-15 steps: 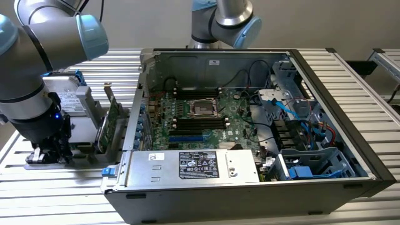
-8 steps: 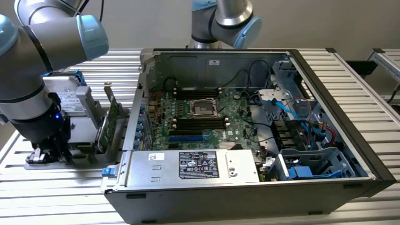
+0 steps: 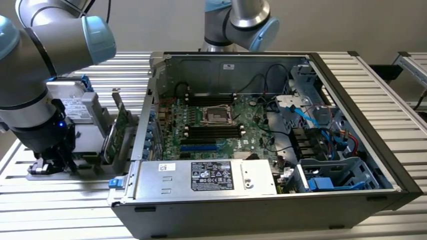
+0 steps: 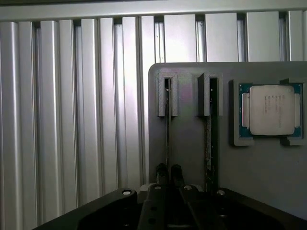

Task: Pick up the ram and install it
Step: 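Pick up the ram and move it above insertion slot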

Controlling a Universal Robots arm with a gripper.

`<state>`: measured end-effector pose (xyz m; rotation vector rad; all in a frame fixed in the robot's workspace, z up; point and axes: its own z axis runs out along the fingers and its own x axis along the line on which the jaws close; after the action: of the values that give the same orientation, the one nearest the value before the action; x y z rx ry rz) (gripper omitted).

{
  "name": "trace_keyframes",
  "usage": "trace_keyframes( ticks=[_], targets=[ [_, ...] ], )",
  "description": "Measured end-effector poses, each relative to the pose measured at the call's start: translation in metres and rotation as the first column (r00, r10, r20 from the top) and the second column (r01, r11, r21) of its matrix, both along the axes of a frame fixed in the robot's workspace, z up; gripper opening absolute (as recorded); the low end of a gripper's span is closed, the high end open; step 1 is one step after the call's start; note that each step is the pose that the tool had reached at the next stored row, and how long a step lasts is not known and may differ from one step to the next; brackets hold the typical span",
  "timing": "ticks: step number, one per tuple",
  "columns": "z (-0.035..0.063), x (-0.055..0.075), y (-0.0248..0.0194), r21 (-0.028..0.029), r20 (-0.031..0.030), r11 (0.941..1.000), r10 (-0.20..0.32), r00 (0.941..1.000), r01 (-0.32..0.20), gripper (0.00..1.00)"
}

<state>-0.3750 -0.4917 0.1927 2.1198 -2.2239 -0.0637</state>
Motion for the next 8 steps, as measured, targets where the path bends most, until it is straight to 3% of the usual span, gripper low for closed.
trace_keyframes(
  ticks=[8],
  targets=[
    [0.0000,0.0000,0.0000,0.0001,0.0001,1.0000,0.000,1.0000,0.000,0.14]
  ],
)
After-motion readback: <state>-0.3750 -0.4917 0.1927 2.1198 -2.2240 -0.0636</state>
